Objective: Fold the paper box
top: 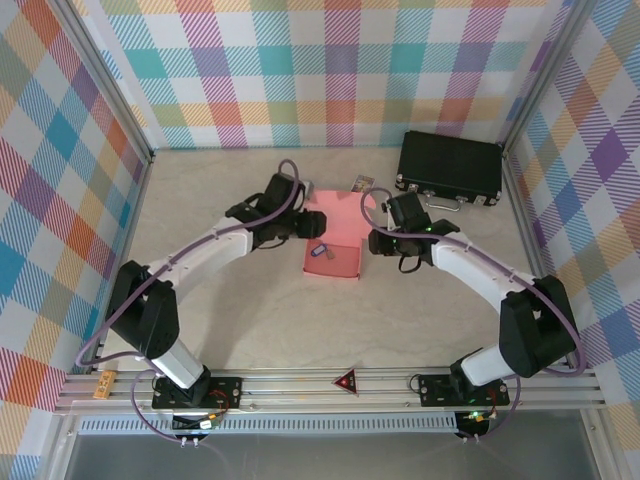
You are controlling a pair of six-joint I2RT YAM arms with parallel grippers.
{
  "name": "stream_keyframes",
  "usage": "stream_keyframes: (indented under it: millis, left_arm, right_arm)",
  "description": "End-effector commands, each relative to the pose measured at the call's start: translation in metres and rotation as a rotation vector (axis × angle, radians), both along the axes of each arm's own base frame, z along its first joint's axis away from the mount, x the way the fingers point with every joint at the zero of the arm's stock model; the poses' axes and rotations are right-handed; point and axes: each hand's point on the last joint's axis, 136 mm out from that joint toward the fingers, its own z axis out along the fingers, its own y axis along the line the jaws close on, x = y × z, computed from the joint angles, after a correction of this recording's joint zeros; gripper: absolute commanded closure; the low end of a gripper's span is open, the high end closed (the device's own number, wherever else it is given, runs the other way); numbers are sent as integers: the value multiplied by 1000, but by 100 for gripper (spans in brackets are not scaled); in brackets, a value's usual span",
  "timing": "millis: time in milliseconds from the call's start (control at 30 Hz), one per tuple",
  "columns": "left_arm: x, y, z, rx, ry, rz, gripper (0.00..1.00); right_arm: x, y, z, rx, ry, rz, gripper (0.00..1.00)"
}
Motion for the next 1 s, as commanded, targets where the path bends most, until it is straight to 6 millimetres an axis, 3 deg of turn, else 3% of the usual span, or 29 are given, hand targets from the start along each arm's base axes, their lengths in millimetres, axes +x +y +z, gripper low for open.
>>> stream_keyframes:
  millis: [0, 200, 467, 967]
  left_arm:
    - [12, 35, 7, 116, -28, 6, 45]
    - [34, 36, 2, 130, -14, -134, 44]
    - [52, 35, -15, 133, -6, -231, 44]
    - [58, 19, -29, 17, 38, -316, 55]
  right_arm:
    - [13, -1, 26, -34, -51, 75, 51]
    - [33, 4, 39, -2, -49, 115, 46]
    - [50, 13, 34, 26, -11, 162, 43]
    - [62, 28, 14, 55, 53, 201, 51]
